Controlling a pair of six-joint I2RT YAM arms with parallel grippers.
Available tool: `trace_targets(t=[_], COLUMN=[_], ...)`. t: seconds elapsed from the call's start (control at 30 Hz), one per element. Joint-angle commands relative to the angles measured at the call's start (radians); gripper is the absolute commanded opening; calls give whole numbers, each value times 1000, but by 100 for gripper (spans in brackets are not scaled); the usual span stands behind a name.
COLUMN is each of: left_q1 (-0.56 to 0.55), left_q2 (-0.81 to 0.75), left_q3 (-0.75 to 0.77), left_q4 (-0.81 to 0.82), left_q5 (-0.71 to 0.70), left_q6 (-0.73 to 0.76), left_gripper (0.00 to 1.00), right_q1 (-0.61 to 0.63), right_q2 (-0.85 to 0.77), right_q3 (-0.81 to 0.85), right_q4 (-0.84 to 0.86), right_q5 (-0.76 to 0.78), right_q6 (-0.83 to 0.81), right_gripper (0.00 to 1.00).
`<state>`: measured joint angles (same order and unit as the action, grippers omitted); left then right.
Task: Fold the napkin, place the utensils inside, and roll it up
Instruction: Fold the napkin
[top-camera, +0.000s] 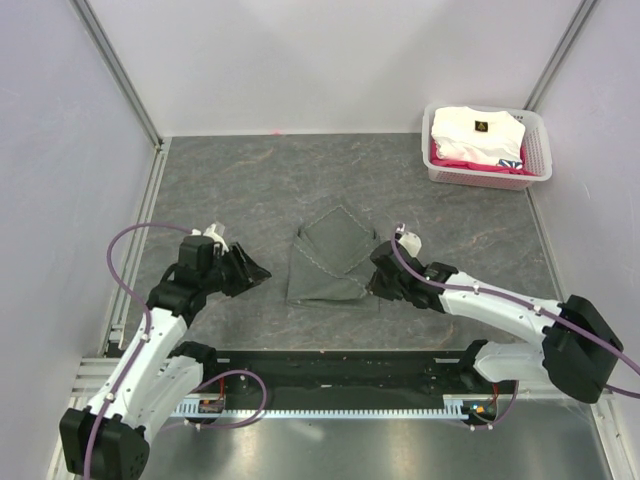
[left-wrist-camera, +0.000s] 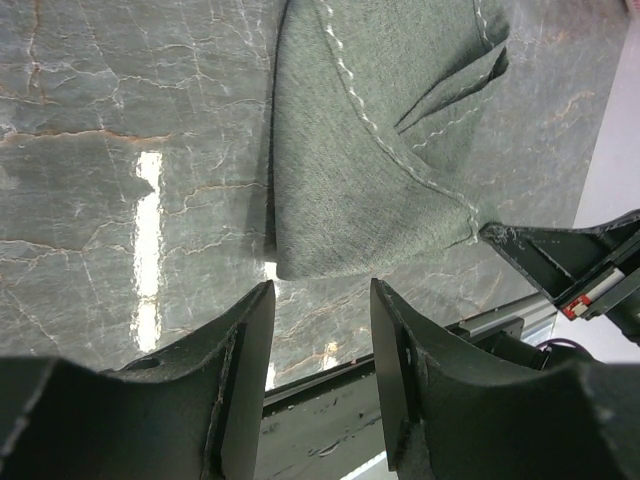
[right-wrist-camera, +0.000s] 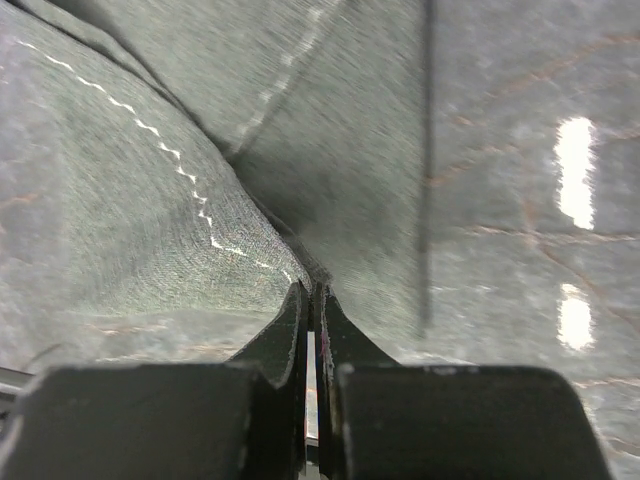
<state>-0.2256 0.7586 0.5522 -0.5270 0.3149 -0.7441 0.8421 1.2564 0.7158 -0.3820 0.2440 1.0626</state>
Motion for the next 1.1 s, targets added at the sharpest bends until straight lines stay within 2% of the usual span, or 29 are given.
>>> trace_targets(t=[0.0, 0.13, 0.37, 0.6, 0.73, 0.77, 0.83, 0.87, 0.97, 1.07], left_q1=[3, 3, 3, -3, -17, -24, -35, -46, -67, -89], left_q2=[8, 28, 45, 80, 116, 120, 134, 152, 191, 214], left_q3=[-15, -29, -75, -153, -192, -196, -212, -215, -227, -230], left_q4=[41, 68, 134, 266, 323, 334, 364, 377, 418, 446], left_q5=[1, 27, 79, 168, 199, 199, 199, 199, 197, 187], left_q6=[5, -1, -26, -93, -116, -126, -135, -146, -164, -173], left_gripper=[50, 50, 50, 61, 64, 65, 64, 64, 64, 63], right_q1=[0, -1, -1, -1, -1, -1, 0, -1, 0, -1], right_q2=[-60, -55, -12, 8, -3, -5, -6, -9, -18, -41], right_q3=[-67, -99, -55, -52, -49, -47, -41, -36, -27, -32], right_q4=[-26, -26, -17, -20, -24, -26, -29, -34, -41, -43], right_q5=[9, 17, 54, 51, 51, 48, 48, 46, 43, 43], right_q6=[0, -4, -76, -76, -73, -72, -73, -73, -76, -76], right_gripper=[0, 0, 0, 0, 14, 25, 40, 52, 65, 69])
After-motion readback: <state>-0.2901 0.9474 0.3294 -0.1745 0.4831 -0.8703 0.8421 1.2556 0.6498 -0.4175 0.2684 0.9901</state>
